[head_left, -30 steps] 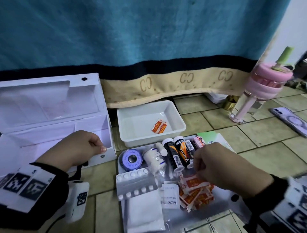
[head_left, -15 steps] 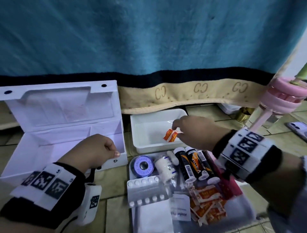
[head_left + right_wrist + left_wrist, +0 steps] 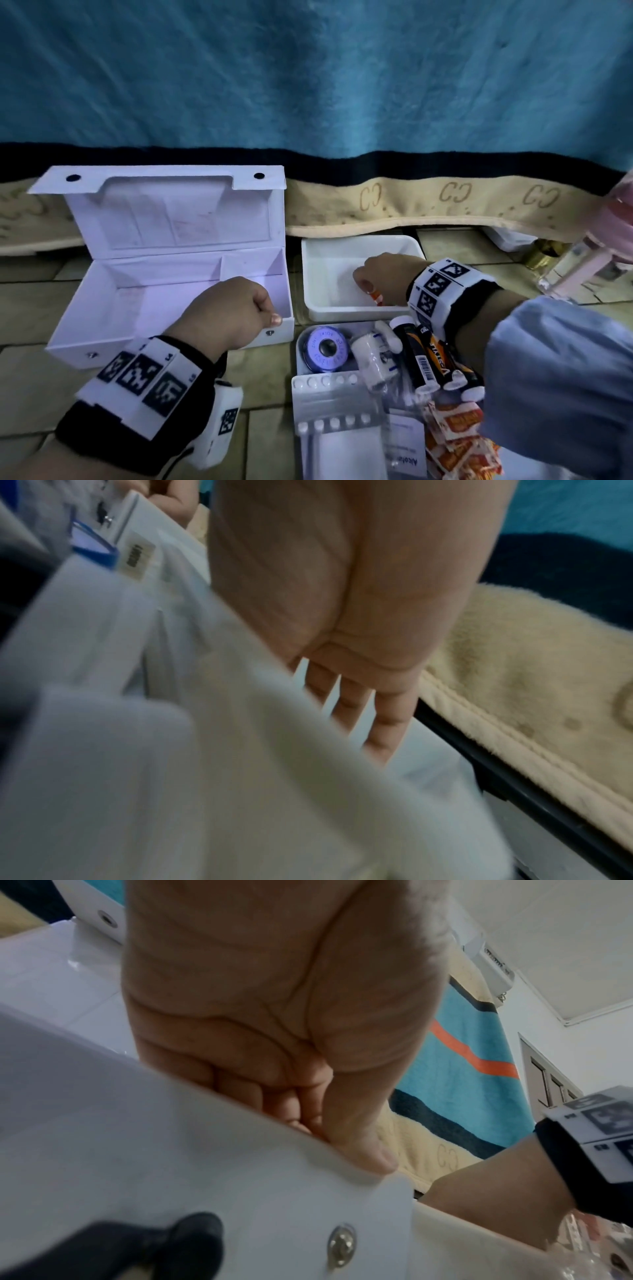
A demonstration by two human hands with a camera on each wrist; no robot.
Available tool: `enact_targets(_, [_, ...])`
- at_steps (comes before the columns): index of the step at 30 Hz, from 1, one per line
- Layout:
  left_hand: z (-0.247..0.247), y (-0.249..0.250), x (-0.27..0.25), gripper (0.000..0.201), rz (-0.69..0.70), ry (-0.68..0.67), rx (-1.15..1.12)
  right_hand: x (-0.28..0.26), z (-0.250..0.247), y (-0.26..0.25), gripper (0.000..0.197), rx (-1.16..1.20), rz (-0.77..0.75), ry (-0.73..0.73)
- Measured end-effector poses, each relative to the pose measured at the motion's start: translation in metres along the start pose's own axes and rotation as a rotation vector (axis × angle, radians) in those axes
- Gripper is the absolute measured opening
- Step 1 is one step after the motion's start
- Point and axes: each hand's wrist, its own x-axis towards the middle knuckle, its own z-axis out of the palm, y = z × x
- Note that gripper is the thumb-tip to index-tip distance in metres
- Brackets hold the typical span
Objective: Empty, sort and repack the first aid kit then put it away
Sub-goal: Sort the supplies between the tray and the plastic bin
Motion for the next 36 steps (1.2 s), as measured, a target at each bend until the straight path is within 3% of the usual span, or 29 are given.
enact_targets(2, [-0.001, 0.0, 0.0, 0.019, -0.004, -0.004, -0.012, 0.0, 0.001, 0.0, 0.028, -0.03, -0.012, -0.039])
enact_targets(6, [-0.001, 0.001, 0.0, 0.02, 0.0, -0.012, -0.016, -0.007, -0.008, 0.0, 0.014, -0.08, 0.021, 0.006])
enact_targets(12, [0.0, -0.001, 0.0, 0.019, 0.006, 0.005, -0.02, -0.059, -0.035, -0.004, 0.023, 0.098, -0.023, 0.309])
enact_targets(15, [-0.002, 0.0, -0.001, 0.02, 0.012, 0.011, -0.027, -0.096, -0.032, -0.007, 0.034, 0.155, -0.083, 0.25])
enact_targets(20, [-0.002, 0.002, -0.001, 0.019, 0.027, 0.005, 0.009, -0.142, -0.002, -0.013, 0.013, 0.201, -0.118, 0.022])
enact_targets(23, [-0.002, 0.004, 0.0, 0.018, 0.03, -0.002, 0.034, -0.153, 0.017, -0.023, 0.018, 0.18, -0.143, -0.085])
enact_targets(26, [-0.001, 0.003, 0.0, 0.018, 0.031, 0.001, 0.037, -0.153, 0.034, -0.027, 0.029, 0.119, -0.16, -0.091])
enact_targets(32, [-0.001, 0.002, 0.002, 0.017, 0.032, -0.006, 0.032, -0.151, 0.012, -0.029, 0.029, 0.231, -0.116, 0.11])
enact_targets(36, [-0.003, 0.003, 0.002, 0.015, 0.029, -0.021, 0.026, -0.116, -0.016, -0.028, 0.027, 0.3, -0.028, 0.277])
